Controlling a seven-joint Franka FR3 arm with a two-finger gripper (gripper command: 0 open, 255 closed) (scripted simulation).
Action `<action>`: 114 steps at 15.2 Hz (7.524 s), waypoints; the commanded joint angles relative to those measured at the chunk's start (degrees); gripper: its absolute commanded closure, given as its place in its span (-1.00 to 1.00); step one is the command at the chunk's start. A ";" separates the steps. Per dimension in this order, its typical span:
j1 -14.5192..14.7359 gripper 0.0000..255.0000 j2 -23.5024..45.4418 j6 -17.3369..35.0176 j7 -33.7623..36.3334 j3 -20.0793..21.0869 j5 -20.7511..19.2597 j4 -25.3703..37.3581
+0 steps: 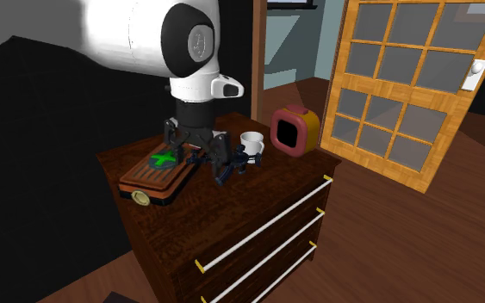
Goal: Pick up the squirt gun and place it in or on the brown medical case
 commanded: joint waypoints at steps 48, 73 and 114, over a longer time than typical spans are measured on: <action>0.71 1.00 36.51 11.13 21.34 4.00 -3.04 28.92; 0.71 1.00 34.70 -7.63 21.90 4.06 -3.02 45.88; 14.40 1.00 40.30 1.30 44.11 12.21 -6.69 42.93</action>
